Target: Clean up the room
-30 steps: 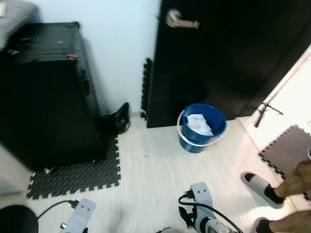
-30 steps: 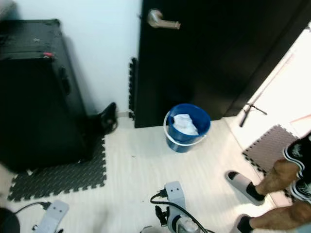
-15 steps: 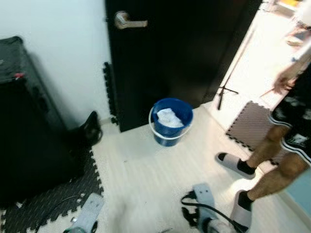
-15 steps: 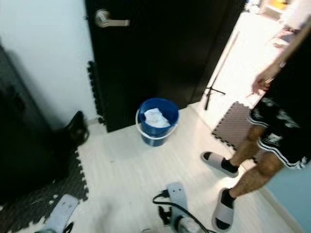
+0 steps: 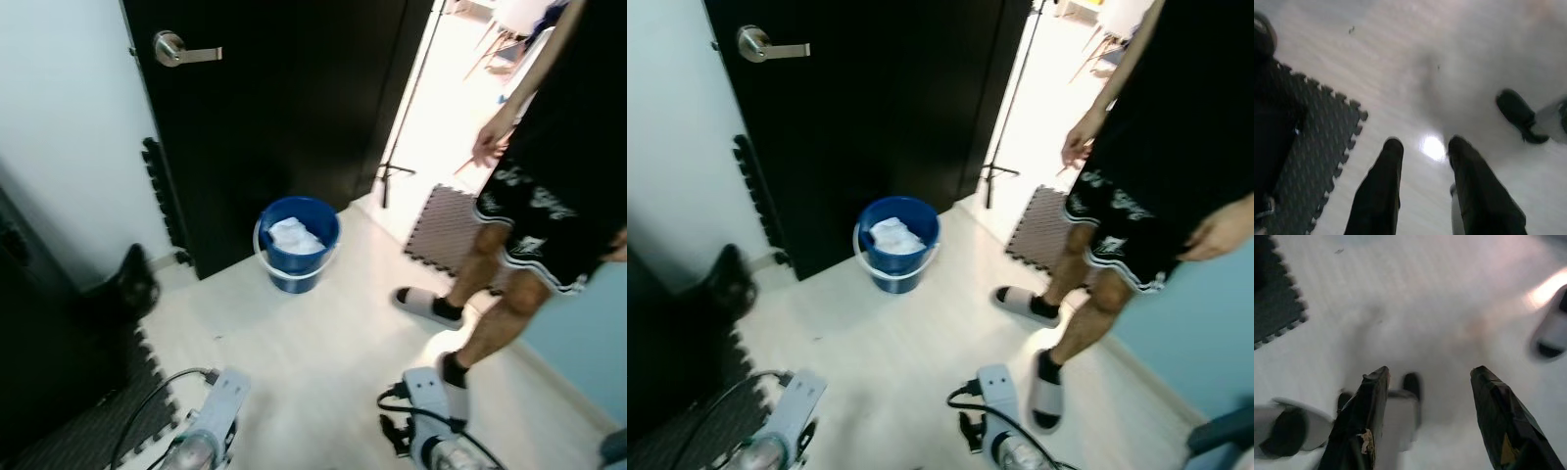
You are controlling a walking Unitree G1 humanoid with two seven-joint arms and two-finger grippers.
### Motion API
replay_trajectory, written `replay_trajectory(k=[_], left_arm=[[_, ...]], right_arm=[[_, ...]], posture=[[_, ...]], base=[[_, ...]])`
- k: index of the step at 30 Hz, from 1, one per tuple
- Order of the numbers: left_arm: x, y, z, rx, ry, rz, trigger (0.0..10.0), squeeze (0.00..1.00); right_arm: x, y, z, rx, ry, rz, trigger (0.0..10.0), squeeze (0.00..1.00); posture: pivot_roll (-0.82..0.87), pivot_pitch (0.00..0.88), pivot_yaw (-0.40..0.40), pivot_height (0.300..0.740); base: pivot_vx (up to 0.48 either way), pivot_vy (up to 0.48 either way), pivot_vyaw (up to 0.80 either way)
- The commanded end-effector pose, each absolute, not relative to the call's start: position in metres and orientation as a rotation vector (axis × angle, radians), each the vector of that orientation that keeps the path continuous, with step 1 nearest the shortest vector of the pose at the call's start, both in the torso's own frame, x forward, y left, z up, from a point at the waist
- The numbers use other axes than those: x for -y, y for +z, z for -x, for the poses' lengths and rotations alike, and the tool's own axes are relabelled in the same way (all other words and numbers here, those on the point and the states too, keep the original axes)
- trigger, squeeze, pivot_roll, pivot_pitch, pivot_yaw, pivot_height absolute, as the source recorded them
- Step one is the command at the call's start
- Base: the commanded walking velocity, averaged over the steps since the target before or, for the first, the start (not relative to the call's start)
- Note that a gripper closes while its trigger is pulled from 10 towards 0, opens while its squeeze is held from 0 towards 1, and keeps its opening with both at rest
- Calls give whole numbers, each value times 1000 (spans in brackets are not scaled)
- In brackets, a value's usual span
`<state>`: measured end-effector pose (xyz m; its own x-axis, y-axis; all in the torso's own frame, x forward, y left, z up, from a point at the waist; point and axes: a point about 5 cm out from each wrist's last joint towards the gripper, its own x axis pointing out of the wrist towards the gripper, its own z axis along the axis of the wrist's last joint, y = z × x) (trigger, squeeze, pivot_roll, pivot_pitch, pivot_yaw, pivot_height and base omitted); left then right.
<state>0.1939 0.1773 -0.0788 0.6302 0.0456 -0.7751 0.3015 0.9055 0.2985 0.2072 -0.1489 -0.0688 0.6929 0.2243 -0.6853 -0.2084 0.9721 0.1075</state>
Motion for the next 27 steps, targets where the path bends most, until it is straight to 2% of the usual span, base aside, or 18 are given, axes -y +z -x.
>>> replay_trajectory(k=[1, 11, 27], left_arm=[[-174, -78, -196, -877, -164, -422, 10000, 0], [-187, -74, -199, -854, -155, -420, 10000, 0], [-191, -71, -203, -833, -159, -420, 10000, 0]], right_arm=[[155, -72, -202, -794, 223, -21, 10000, 0], [156, -73, -201, -798, 220, -20, 10000, 0], [156, -72, -202, -795, 220, -17, 10000, 0]], posture=[[-54, 0, 19, 740], [-56, 0, 19, 740], [-55, 0, 19, 740]], base=[[0, 0, -800], [0, 0, -800], [0, 0, -800]])
